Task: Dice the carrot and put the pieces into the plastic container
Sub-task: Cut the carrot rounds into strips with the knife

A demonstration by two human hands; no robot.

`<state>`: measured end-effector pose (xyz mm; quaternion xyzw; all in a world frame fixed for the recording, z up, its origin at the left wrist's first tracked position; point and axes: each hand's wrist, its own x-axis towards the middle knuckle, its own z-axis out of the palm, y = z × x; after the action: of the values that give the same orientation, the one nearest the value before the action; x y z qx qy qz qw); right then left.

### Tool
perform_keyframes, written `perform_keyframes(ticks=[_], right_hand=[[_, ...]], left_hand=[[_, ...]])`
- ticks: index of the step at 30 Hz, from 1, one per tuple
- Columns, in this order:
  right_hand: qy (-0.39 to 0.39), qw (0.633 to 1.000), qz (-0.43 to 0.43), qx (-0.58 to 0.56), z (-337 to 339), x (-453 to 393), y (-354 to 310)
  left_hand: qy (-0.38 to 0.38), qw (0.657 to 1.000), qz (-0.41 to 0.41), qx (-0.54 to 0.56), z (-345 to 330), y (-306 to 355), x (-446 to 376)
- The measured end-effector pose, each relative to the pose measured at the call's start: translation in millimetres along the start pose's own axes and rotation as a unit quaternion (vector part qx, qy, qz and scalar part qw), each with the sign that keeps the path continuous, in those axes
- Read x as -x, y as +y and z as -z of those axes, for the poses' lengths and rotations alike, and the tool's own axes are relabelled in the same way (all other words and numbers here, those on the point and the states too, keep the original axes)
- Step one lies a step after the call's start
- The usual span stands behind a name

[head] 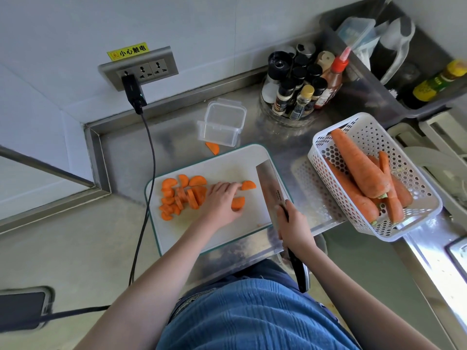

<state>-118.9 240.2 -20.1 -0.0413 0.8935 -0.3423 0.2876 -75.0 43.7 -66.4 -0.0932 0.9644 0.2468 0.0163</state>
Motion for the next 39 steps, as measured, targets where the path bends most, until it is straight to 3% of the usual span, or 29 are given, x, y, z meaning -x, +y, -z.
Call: perform_keyframes(ticks=[10, 13, 16, 20, 23, 30, 35, 39], right_hand=[[0.014, 1.000, -0.022, -0.005, 8.8, 7.0, 5.8], [0.010, 1.000, -0.020, -0.013, 10.1, 8.7, 8.8], [0.006, 1.000, -0.022, -0.020, 11.0, 9.0, 8.5], [0.007, 1.000, -0.015, -0.021, 10.2, 7.5, 5.1], [0.012, 0.999, -0.016, -0.029, 7.7, 5.6, 4.3], [0.004, 0.998, -0.028, -0.050, 6.9, 7.2, 2.6], [-0.008, 0.996, -0.042, -0.072, 4.7, 7.9, 8.4], [-0.010, 0.995, -0.045, -0.084, 5.6, 7.9, 8.6]], left_hand=[[-0.032, 0.999, 0.011, 0.034, -0.7, 25.9, -39.8], [0.020, 0.993, 0.051, 0.101, 3.9, 23.1, -39.9], [0.090, 0.965, 0.160, 0.187, 9.9, 13.2, -30.3], [0.058, 0.902, 0.271, 0.332, 13.2, 15.1, -11.9], [0.061, 0.926, 0.263, 0.266, 14.6, 18.1, -0.4], [0.075, 0.939, 0.241, 0.235, -0.7, 16.3, 11.4], [0.098, 0.974, 0.150, 0.138, -3.0, 13.2, 16.0], [0.052, 0.993, 0.070, 0.085, -5.6, 8.5, 20.3]])
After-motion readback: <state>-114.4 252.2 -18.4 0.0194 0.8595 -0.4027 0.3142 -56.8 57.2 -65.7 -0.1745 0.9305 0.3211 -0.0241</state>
